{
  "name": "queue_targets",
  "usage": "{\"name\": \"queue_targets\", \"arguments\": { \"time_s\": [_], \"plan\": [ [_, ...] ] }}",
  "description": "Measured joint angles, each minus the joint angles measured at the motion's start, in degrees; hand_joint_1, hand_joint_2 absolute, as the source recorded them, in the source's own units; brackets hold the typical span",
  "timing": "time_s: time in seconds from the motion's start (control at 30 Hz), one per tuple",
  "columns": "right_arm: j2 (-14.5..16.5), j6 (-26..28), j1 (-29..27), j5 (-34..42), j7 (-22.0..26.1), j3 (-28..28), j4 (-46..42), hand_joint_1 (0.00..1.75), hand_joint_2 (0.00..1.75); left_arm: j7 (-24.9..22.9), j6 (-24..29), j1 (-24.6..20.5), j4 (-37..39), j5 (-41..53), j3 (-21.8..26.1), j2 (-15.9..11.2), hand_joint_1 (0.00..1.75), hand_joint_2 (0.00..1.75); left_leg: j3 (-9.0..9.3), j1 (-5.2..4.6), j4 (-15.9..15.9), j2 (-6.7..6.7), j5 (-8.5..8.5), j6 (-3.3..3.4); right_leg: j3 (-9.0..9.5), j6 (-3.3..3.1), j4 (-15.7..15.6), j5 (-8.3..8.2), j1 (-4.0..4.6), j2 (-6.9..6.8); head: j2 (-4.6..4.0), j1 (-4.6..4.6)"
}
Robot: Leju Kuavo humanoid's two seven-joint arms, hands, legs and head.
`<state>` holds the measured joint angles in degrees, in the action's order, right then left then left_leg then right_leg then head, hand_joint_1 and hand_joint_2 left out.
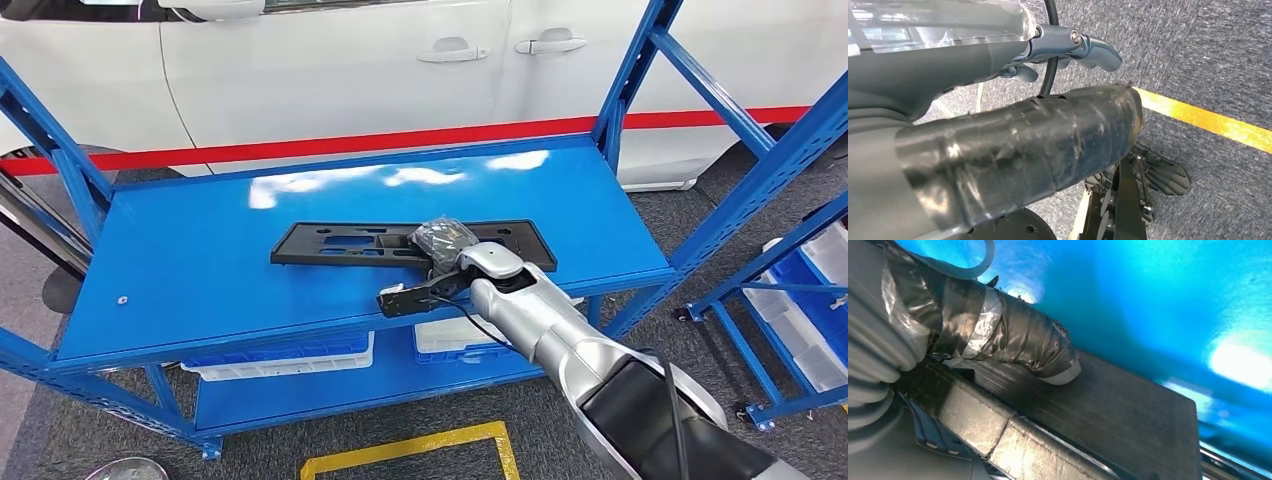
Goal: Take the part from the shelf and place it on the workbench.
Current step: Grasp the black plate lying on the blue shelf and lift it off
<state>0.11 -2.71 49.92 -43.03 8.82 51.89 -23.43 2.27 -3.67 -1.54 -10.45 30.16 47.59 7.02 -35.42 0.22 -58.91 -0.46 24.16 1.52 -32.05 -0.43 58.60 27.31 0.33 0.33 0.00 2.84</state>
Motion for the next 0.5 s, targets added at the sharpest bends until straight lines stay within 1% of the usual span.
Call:
{"name": "queue_targets", "arguments": {
  "time_s": [0.3, 0.37, 0.5],
  "plan": [
    [0.0, 0.1, 0.0, -1.1, 1.0, -0.1, 0.0, 1.75, 1.75, 0.2, -0.3, 0.0, 0.0, 0.4, 0.3, 0.0, 0.00, 0.00, -0.01, -0.04, 0.0, -0.02, 0.01, 0.01, 0.01, 0.02, 0.0, 0.03, 0.00, 0.00, 0.00, 0.01],
    [0.0, 1.0, 0.0, -2.0, 1.2, -0.1, -0.1, 1.75, 1.75, 0.3, -0.3, 0.0, 0.0, 0.5, 0.5, 0.0, 0.00, 0.00, -0.01, -0.04, 0.0, -0.01, 0.01, 0.01, 0.02, 0.02, 0.0, 0.03, 0.00, 0.00, 0.00, 0.01],
    [-0.1, 6.7, -0.8, -6.4, 1.6, 0.0, -2.3, 1.75, 1.75, 1.0, -0.4, 0.0, 0.0, 0.5, 1.2, 0.0, 0.00, 1.75, -0.15, -0.05, 0.0, -0.01, 0.00, 0.01, -0.06, 0.04, 0.0, 0.00, 0.02, 0.01, 0.00, -0.01]
  ]
}}
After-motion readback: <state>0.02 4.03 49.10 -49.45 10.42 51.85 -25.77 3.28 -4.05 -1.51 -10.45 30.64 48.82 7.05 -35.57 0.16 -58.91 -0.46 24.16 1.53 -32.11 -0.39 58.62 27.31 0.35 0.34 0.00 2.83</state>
